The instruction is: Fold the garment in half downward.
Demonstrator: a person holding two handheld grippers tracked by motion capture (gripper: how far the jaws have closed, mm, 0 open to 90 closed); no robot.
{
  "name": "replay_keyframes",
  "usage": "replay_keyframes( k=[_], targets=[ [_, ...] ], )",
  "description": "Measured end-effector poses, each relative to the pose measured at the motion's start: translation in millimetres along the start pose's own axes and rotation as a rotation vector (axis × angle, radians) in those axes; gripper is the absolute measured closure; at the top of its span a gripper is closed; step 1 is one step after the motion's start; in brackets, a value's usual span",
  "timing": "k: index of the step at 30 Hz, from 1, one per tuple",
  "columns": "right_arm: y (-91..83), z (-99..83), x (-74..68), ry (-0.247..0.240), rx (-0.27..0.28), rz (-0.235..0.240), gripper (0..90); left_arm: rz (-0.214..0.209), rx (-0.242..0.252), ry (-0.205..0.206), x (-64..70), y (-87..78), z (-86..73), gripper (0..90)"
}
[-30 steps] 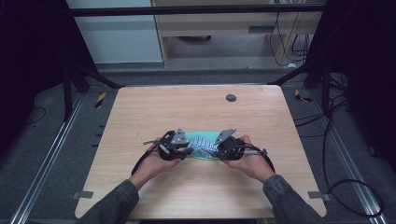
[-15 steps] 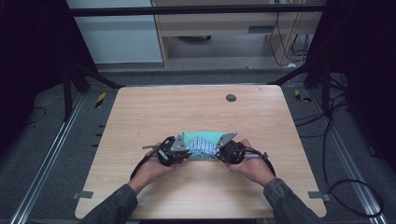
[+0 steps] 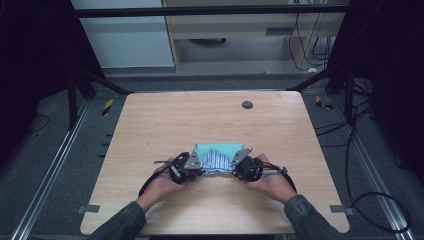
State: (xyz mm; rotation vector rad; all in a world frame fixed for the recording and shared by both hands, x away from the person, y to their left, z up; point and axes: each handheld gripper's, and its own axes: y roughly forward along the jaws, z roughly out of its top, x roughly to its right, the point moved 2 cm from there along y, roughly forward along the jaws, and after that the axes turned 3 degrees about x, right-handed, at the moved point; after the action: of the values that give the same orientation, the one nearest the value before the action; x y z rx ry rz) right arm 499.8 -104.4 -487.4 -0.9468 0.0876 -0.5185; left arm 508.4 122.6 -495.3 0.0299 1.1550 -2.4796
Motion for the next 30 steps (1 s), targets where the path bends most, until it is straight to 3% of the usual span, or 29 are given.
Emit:
replay_keyframes(
  k=[17,20,22,23,24,27,30],
  targets=[
    [-3.5,-5.3,-6.5,-0.011,-0.009,0.008,86.8,-0.037,-0.001,-0.037,12.6,-3.8,-4.8,84.4],
    [-9.8,-9.2,-10.9,-0.004,0.000,0.013,75.6,-0.036,0.006,-0.046,16.2,-8.7,-6.8,72.5],
    [-13.2,-11.0,-12.3,0.004,0.010,0.008,71.9,-0.035,0.025,-0.067,20.1,-16.7,-10.1,69.2],
    [-21.5,-15.7,-14.4,0.030,0.027,0.006,64.0,-0.030,0.036,-0.092,22.2,-24.8,-13.9,65.2],
    [-24.0,-17.2,-15.2,0.038,0.035,0.003,62.1,-0.023,0.046,-0.110,23.2,-28.2,-15.5,61.9],
    [-29.9,-21.8,-16.9,0.059,0.047,-0.002,56.2,-0.005,0.050,-0.121,22.1,-34.9,-19.2,49.7],
    [-36.0,-32.5,-15.0,0.109,0.060,-0.031,45.3,0.038,0.060,-0.178,13.2,-43.8,-26.7,39.7]
  ],
)
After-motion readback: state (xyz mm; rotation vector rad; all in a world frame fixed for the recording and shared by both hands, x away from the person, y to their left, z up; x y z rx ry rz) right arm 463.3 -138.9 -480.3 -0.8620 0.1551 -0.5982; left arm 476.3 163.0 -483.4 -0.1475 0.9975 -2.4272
